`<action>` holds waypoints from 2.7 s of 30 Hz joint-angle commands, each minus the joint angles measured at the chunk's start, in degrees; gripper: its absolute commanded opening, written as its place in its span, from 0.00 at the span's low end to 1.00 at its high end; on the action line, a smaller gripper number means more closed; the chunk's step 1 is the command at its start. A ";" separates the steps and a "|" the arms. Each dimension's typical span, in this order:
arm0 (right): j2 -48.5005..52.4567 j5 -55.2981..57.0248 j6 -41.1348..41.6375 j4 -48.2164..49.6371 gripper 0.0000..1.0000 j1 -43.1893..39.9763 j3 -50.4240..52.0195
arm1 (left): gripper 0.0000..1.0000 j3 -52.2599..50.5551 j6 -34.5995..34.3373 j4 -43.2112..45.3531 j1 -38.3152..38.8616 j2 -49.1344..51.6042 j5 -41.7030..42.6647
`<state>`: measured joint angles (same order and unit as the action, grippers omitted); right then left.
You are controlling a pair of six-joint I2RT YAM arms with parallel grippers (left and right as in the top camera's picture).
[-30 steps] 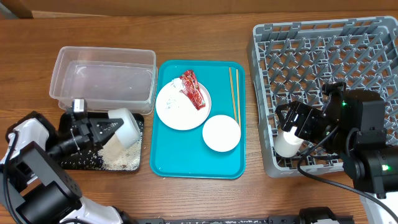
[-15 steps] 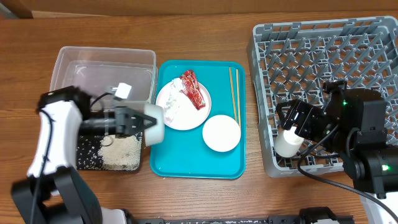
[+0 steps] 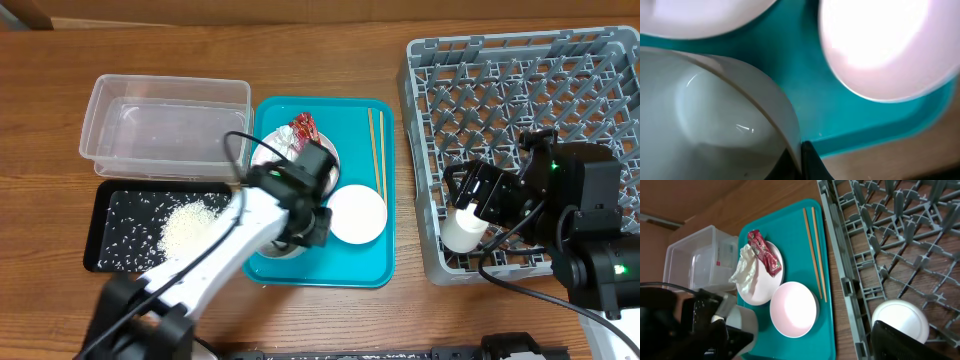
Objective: Sort waste into correct bins and load items into the dishwasher
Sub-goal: 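Set the emptied bowl back on the teal tray with left gripper, then grasp the tissue from the plate and drop it in the clear bin, then grasp the red snack wrapper from the plate with the left gripper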
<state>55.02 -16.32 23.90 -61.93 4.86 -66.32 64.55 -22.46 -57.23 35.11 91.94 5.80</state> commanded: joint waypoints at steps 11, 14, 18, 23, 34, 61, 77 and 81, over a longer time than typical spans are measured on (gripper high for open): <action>-0.09 -0.28 -0.35 -0.28 0.96 -0.02 -1.14 | 0.74 13.92 -5.77 -3.39 -1.44 4.63 -14.97; 0.00 -0.31 -0.35 -0.33 0.96 0.00 -1.14 | 0.86 15.54 -2.60 2.64 -4.72 4.70 -21.22; 0.37 -0.31 -0.35 -0.72 0.96 0.00 -1.14 | 0.86 14.99 2.01 11.78 -9.35 7.63 -21.64; 1.27 -0.31 -0.35 -1.44 0.96 -0.02 -1.14 | 0.75 14.99 1.97 14.45 -11.43 14.34 -21.75; 2.05 -0.28 -0.35 -1.60 0.95 -0.02 -1.14 | 0.04 16.87 3.17 10.21 -11.19 20.02 -18.18; 2.08 -0.28 -0.35 -1.49 0.95 -0.02 -1.14 | 0.71 36.33 1.66 -4.22 -26.75 11.39 -13.42; 3.06 -0.31 -0.33 -1.62 0.95 -0.02 -1.14 | 0.64 33.68 -13.49 9.90 -12.50 30.45 -11.45; 4.15 -0.31 -0.35 -1.62 0.95 0.00 -1.14 | 0.52 33.68 -13.97 10.88 -12.59 34.27 -7.91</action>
<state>58.74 -16.32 23.94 -63.75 4.86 -66.32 98.32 -34.04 -46.65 22.83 124.86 -5.43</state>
